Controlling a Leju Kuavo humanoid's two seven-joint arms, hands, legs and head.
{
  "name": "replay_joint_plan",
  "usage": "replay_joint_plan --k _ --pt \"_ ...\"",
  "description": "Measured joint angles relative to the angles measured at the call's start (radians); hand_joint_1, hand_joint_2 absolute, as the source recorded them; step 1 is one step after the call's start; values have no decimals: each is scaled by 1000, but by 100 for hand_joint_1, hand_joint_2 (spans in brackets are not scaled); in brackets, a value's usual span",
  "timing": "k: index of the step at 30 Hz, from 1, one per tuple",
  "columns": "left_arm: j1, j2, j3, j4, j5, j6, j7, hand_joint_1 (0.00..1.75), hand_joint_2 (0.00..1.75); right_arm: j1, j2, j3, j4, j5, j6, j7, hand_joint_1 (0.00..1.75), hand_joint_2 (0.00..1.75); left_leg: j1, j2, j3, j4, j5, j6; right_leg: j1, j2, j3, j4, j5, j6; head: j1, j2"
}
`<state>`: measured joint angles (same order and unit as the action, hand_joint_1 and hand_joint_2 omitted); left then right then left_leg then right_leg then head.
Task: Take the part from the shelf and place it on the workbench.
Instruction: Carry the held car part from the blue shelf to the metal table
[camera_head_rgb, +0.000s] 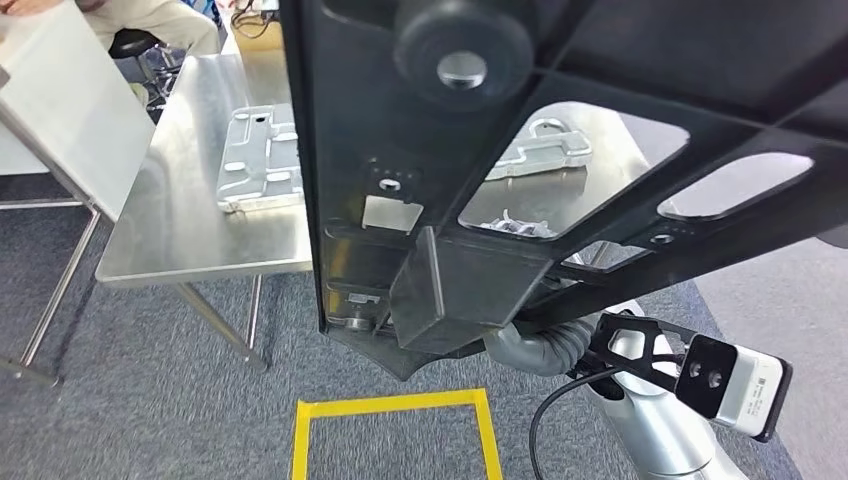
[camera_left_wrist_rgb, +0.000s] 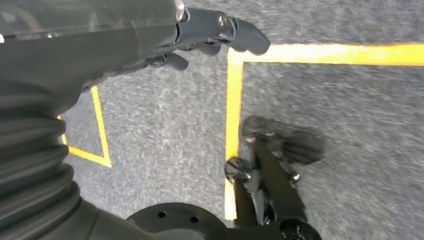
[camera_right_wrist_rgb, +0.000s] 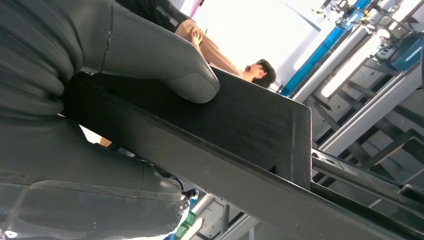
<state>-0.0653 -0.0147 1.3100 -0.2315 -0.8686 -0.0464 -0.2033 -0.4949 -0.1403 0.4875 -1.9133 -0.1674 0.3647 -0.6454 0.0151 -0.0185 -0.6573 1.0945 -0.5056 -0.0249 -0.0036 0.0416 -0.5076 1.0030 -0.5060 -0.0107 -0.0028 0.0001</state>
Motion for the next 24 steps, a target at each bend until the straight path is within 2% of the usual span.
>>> replay_joint_plan --k 1,2,4,5,6,8,10,11,12,13,16,17,18,20,21,22,23,24 --pt "2 1 0 0 0 0 0 0 175 1 0 -2 0 -2 1 -1 175 175 -2 -3 4 -40 59 4 0 6 9 0 -12 5 0 0" --pt "3 2 0 0 0 0 0 0 175 2 1 -4 -1 -3 2 -1 175 175 -6 -6 7 -62 98 10 -1 12 15 0 -19 12 0 0" --pt "0 4 0 0 -1 0 0 0 175 3 1 -8 -4 -4 4 0 175 175 -10 1 22 -70 96 24 -1 19 19 10 -20 24 0 0" --pt "-2 4 0 0 -1 0 0 0 175 3 2 -10 -7 -4 4 2 175 175 -9 4 33 -76 93 31 -2 13 12 32 -13 29 0 0" --pt "-4 4 0 0 -1 0 -1 0 175 2 2 -12 -10 -3 3 4 175 175 -8 6 46 -81 88 38 -1 4 -8 70 -6 34 2 0" --pt "-6 5 0 0 -1 0 -3 0 175 3 2 -16 -13 4 -1 9 175 175 -6 9 70 -88 73 47 -2 -20 -83 184 -18 41 4 0" --pt "-6 6 0 0 -2 0 -5 0 175 8 2 -20 -14 13 -5 14 175 175 -7 11 92 -90 52 50 -3 -29 -169 279 -73 45 5 0" --pt "-6 6 0 0 -3 0 -6 0 175 11 2 -22 -14 18 -5 15 175 175 -7 11 106 -90 39 50 -3 -30 -198 293 -96 47 5 0" --pt "-5 6 0 0 -4 0 -7 0 175 14 2 -23 -15 23 -6 15 175 175 -7 11 122 -90 26 49 -3 -31 -213 278 -101 47 5 0" --pt "-5 6 0 0 -6 0 -8 0 175 15 2 -23 -16 27 -6 14 175 175 -8 11 140 -90 12 48 -2 -31 -213 235 -79 45 5 0" --pt "-6 5 -1 1 -11 0 -9 0 175 18 1 -26 -20 35 -8 13 175 175 -12 11 185 -91 -28 40 9 -39 -185 58 85 22 5 0" --pt "-7 5 -1 2 -11 0 -9 0 175 19 0 -27 -22 35 -8 13 175 175 -13 11 195 -96 -38 35 14 -41 -178 28 122 14 5 0" --pt "-8 4 -1 2 -11 0 -9 0 175 20 -1 -27 -22 36 -8 13 175 175 -15 11 204 -94 -40 29 15 -40 -173 15 136 8 5 0" --pt "-9 5 -1 2 -11 0 -9 0 175 20 -2 -28 -23 36 -7 14 175 175 -15 12 206 -75 -29 17 13 -35 -151 3 131 -4 5 0" --pt "-11 5 -1 2 -11 0 -8 0 175 20 -2 -28 -24 36 -7 13 175 175 -14 13 193 -39 -18 11 10 -34 -136 -6 126 -10 3 0" --pt "-13 6 -1 2 -10 1 -8 0 175 19 -2 -27 -24 35 -6 13 175 175 -13 13 168 8 -16 6 9 -33 -122 -12 120 -14 2 0" --pt "-15 6 -1 3 -10 2 -7 0 175 18 -2 -26 -25 35 -5 12 175 175 -11 13 132 65 -28 3 7 -33 -110 -16 112 -18 1 0" --pt "-16 6 -1 3 -9 3 -6 0 175 18 -2 -26 -24 34 -4 12 175 175 -10 13 91 122 -53 -1 7 -32 -100 -17 102 -20 0 0"
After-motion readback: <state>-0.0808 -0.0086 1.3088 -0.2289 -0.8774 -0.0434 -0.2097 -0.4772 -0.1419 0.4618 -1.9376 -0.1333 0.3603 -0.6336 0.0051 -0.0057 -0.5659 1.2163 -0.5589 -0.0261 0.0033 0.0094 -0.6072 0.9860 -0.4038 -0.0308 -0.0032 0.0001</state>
